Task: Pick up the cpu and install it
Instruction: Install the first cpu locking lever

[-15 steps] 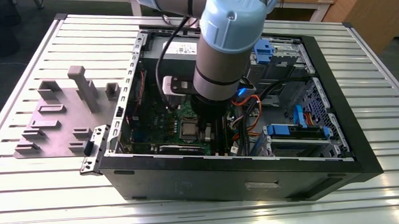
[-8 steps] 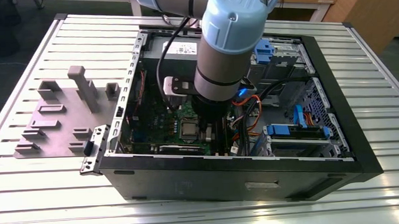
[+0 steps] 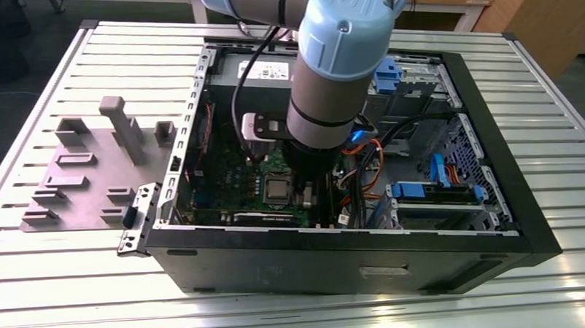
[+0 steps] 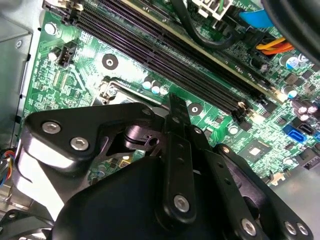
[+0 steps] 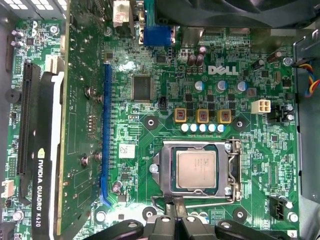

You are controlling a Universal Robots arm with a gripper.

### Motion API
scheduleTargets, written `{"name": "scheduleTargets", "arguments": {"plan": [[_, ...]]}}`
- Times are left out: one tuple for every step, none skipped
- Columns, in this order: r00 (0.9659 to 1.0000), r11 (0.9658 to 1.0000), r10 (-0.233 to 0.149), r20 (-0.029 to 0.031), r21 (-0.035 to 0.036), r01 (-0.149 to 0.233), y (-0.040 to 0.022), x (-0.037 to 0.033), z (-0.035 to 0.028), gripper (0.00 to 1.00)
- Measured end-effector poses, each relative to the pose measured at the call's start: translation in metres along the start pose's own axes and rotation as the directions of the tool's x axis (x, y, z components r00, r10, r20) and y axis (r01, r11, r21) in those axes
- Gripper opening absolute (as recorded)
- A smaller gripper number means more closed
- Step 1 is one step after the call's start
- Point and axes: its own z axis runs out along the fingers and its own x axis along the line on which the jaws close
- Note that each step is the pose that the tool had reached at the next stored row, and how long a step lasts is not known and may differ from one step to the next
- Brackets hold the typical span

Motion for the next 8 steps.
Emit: {"name": "scheduleTargets", "arguments": {"plan": [[1.0000,1.0000,0.000,0.0001,0.0001,0.000,-0.0004,0.0000,0.0002,0.11],[1.0000,1.0000,0.000,0.0002,0.0001,0.000,-0.0008,0.0000,0.0004,0.11],[1.0000,1.0000,0.000,0.0006,0.0003,0.000,-0.0012,-0.0001,0.0007,0.11],[1.0000,1.0000,0.000,0.0004,0.0002,0.000,-0.0013,-0.0001,0.0008,0.11],[1.0000,1.0000,0.000,0.0003,0.0002,0.000,-0.0013,-0.0001,0.0010,0.11],[1.0000,1.0000,0.000,0.0003,0.0001,0.000,-0.0014,-0.0001,0.0011,0.11],[1.0000,1.0000,0.000,0.0004,0.0001,0.000,-0.0014,-0.0001,0.0013,0.11],[1.0000,1.0000,0.000,0.0007,0.0001,0.000,-0.0015,0.0000,0.0016,0.11]]}}
